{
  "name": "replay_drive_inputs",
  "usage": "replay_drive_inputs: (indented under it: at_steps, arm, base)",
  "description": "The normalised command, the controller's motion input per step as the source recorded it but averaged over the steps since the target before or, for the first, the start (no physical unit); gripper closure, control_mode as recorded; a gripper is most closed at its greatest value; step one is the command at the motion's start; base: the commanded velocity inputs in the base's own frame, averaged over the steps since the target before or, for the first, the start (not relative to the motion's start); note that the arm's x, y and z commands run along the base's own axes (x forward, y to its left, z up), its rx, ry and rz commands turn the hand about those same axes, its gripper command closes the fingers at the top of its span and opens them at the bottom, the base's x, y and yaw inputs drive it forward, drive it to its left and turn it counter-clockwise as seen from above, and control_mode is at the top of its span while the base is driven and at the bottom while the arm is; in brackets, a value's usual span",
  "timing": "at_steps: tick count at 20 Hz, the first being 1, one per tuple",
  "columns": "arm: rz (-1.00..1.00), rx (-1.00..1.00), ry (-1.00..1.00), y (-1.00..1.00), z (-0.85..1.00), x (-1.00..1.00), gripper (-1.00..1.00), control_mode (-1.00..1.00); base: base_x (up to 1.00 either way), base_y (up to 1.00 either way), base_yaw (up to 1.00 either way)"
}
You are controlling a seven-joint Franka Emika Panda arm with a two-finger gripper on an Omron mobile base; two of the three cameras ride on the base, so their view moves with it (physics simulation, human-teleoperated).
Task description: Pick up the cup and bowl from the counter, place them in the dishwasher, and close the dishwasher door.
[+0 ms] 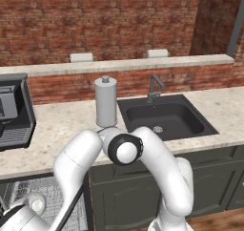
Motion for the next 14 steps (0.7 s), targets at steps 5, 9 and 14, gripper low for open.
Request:
replay_drive_inputs:
  at_steps: [5, 9, 14]
  arm:
    - [-0.02, 0.0, 0.0, -0.06, -0.17, 0.04, 1.0, -1.0]
    - [-0.01, 0.0, 0.0, -0.19, -0.13, 0.1, 1.0, -1.0]
    - [-0.01, 0.0, 0.0, -0.31, -0.16, 0.22, 1.0, -1.0]
  base:
    - [0.0, 0.0, 0.0]
    - [0.0, 0.0, 0.0]
    - [0.0, 0.0, 0.0]
